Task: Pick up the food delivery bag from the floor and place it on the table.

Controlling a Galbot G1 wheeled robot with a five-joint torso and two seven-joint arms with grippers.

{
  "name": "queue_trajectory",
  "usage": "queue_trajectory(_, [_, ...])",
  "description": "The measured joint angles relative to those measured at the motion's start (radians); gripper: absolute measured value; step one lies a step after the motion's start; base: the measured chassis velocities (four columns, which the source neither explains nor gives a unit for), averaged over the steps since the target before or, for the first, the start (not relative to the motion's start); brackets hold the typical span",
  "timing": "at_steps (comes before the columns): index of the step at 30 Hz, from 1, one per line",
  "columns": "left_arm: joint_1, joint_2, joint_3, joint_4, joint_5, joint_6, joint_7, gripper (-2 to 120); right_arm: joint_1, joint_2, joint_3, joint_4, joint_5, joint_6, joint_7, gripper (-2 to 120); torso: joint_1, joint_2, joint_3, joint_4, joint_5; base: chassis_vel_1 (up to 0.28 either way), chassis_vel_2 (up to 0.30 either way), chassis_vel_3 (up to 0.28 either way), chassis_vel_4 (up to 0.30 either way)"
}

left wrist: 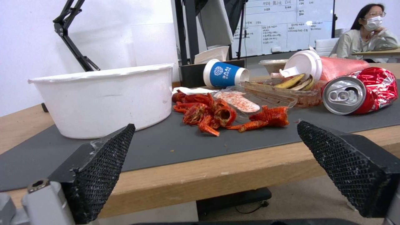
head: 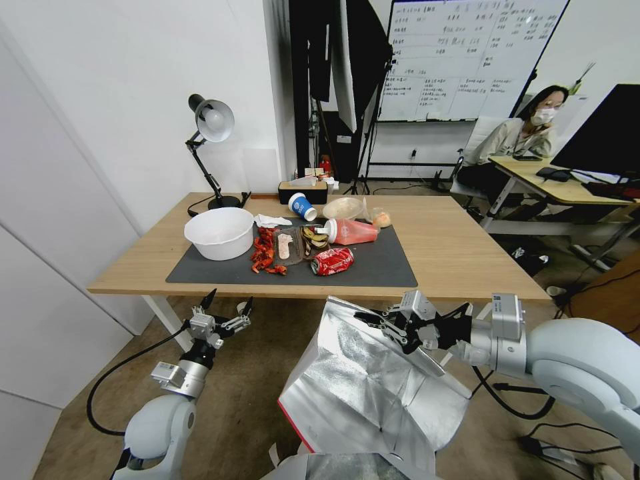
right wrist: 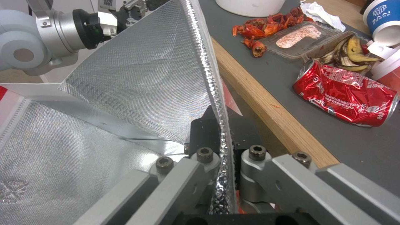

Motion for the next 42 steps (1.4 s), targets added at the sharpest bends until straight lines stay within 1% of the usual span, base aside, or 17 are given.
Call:
queue_trajectory(2, [0.0, 0.0, 0.001, 0.002, 0.0, 0.0, 0.0, 100, 0.0, -0.001, 0.0, 0.0, 0.0, 0.001, 0.0, 0, 0.005, 0.011, 0.007, 0.0003, 0.0, 0.0, 0.0, 0.0, 0.0])
queue_trajectory(8, [-0.002, 0.0, 0.002, 0.005, 0.0, 0.0, 0.0, 100, -0.004, 0.003, -0.003, 0.0, -0.01, 0.005, -0.002, 0, 0.015, 0.035, 0.02, 0.0, 0.0, 0.0, 0.0, 0.0, 0.0])
queue_trajectory(10, [-0.003, 0.002, 0.001, 0.007, 0.0, 0.0, 0.0, 100, -0.007, 0.004, -0.004, 0.0, -0.018, 0.009, -0.006, 0, 0.023, 0.052, 0.03, 0.0001, 0.0, 0.0, 0.0, 0.0, 0.0])
queue_trajectory(14, [-0.003, 0.001, 0.002, 0.007, 0.0, 0.0, 0.0, 100, -0.007, 0.004, -0.004, 0.0, -0.019, 0.01, -0.006, 0, 0.026, 0.06, 0.034, 0.0002, 0.0, 0.0, 0.0, 0.0, 0.0])
queue_trajectory(15, [-0.004, 0.001, 0.002, 0.008, 0.0, 0.001, 0.0, 100, -0.007, 0.004, -0.004, 0.0, -0.019, 0.011, -0.006, 0, 0.029, 0.069, 0.04, 0.0002, 0.0, 0.0, 0.0, 0.0, 0.0])
queue_trajectory(21, [-0.003, -0.001, 0.002, 0.008, 0.0, 0.001, 0.0, 100, -0.007, 0.005, -0.004, 0.0, -0.02, 0.012, -0.006, 0, 0.036, 0.084, 0.047, 0.0001, 0.0, 0.0, 0.0, 0.0, 0.0])
queue_trajectory(22, [-0.003, -0.001, 0.002, 0.008, 0.0, 0.001, 0.0, 100, -0.008, 0.005, -0.004, 0.0, -0.021, 0.012, -0.006, 0, 0.039, 0.092, 0.053, 0.0001, 0.0, 0.0, 0.0, 0.0, 0.0])
queue_trajectory(25, [-0.003, -0.001, 0.002, 0.008, 0.0, 0.001, 0.0, 100, -0.008, 0.005, -0.004, 0.0, -0.021, 0.012, -0.006, 0, 0.04, 0.095, 0.054, 0.0001, 0.0, 0.0, 0.0, 0.0, 0.0])
queue_trajectory(26, [-0.003, -0.002, 0.002, 0.008, 0.0, 0.001, 0.0, 100, -0.008, 0.007, -0.004, 0.0, -0.022, 0.015, -0.006, 0, 0.047, 0.11, 0.063, 0.0, 0.0, 0.0, 0.0, 0.0, 0.0])
queue_trajectory(28, [-0.002, -0.002, 0.002, 0.008, 0.0, 0.001, 0.0, 100, -0.008, 0.007, -0.004, 0.0, -0.023, 0.016, -0.006, 0, 0.049, 0.115, 0.066, 0.0, 0.0, 0.0, 0.0, 0.0, 0.0])
queue_trajectory(33, [-0.002, -0.003, 0.003, 0.009, 0.001, 0.0, -0.002, 100, -0.011, 0.01, -0.004, 0.0, -0.024, 0.019, -0.007, 0, 0.065, 0.15, 0.085, 0.0001, -0.0001, 0.0, 0.0, 0.0, 0.0])
queue_trajectory(36, [-0.003, -0.003, 0.004, 0.012, 0.001, -0.003, -0.004, 100, -0.013, 0.011, -0.004, 0.0, -0.025, 0.019, -0.007, 0, 0.067, 0.156, 0.089, 0.0, 0.0001, 0.0, 0.0, 0.0, 0.0])
queue_trajectory(38, [-0.003, -0.001, 0.008, 0.021, -0.009, -0.019, -0.006, 100, -0.014, 0.011, -0.003, 0.0, -0.025, 0.02, -0.007, 0, 0.075, 0.173, 0.098, 0.0001, 0.0001, 0.0, 0.0, 0.0, 0.0])
queue_trajectory(40, [-0.005, 0.0, 0.013, 0.024, -0.013, -0.025, -0.011, 100, -0.014, 0.011, -0.003, 0.0, -0.026, 0.02, -0.007, 0, 0.079, 0.18, 0.102, 0.0, -0.0004, 0.0, 0.0, 0.0, 0.0])
queue_trajectory(42, [-0.005, 0.0, 0.014, 0.023, -0.015, -0.026, -0.011, 100, -0.014, 0.011, -0.003, 0.0, -0.027, 0.02, -0.007, 0, 0.079, 0.18, 0.103, 0.0, 0.0001, 0.0, 0.0, 0.0, 0.0])
